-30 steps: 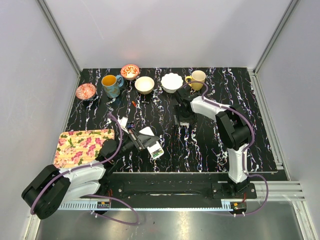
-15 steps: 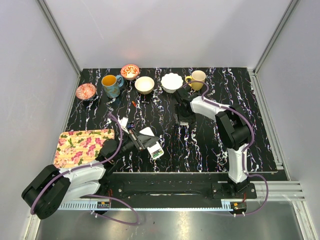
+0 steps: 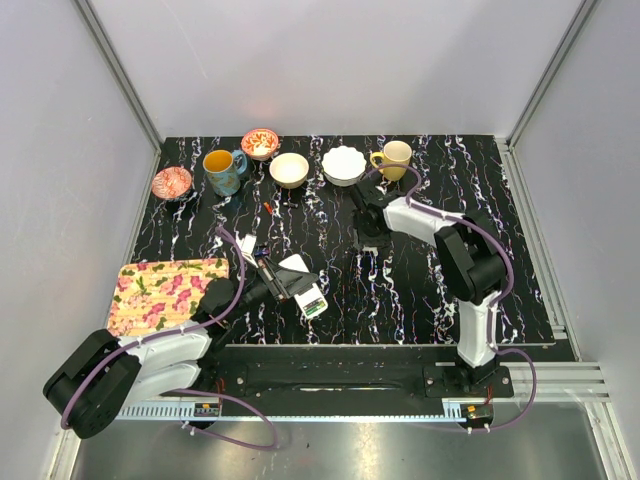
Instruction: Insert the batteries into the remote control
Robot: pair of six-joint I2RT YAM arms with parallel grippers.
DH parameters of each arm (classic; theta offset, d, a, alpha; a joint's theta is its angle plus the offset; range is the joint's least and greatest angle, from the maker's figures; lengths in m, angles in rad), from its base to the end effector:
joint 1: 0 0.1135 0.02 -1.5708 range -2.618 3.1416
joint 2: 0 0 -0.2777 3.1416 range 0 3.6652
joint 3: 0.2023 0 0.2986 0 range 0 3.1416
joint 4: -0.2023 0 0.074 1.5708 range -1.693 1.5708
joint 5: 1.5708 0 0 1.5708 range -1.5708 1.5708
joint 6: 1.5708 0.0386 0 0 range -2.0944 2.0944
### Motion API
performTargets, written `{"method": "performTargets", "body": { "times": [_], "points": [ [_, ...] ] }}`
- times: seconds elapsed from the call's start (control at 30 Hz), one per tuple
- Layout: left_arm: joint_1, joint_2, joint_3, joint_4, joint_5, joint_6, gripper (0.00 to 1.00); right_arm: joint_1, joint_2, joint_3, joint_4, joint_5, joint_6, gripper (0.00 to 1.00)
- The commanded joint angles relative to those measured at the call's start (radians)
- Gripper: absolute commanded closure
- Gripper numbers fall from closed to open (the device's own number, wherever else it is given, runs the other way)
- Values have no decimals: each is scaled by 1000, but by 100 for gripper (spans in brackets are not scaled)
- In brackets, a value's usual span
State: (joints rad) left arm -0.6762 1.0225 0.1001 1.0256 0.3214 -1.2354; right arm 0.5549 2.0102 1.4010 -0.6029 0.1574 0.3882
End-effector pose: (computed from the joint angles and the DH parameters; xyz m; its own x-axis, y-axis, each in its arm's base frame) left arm 0.1560 -0.1408 0.1650 -0.7657 -0.5343 -0.3581 0.3520 0.1180 -0.9285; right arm 0.3871 0.2328 0.1417 -0.9159 -0.1279 -0.3805 -0.1371 0.9906 -0.0030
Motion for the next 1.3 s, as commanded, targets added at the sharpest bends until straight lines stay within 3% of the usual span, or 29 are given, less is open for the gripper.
{"method": "performTargets", "body": {
  "times": [0.0, 0.27, 0.4, 0.57, 0.7, 1.27],
  "points": [
    [-3, 10, 33, 65, -1, -1, 100, 13, -136, -92, -100, 45, -5, 100],
    [-2, 142, 119, 138, -21, -22, 100, 114, -582, -151, -383, -48, -20, 100],
    [-2, 243, 162, 206, -28, -50, 100, 184, -694, -33, -547, -125, -23, 100],
    [-5, 396, 239, 297, -24, -131, 100, 342, -642, 101, -681, -134, -14, 100],
    [-13, 456, 283, 283, -30, -167, 100, 413, -544, 174, -681, -118, -26, 100],
    [-16, 447, 339, 68, -71, -121, 100, 428, -349, 332, -679, -84, -61, 100]
  ]
}}
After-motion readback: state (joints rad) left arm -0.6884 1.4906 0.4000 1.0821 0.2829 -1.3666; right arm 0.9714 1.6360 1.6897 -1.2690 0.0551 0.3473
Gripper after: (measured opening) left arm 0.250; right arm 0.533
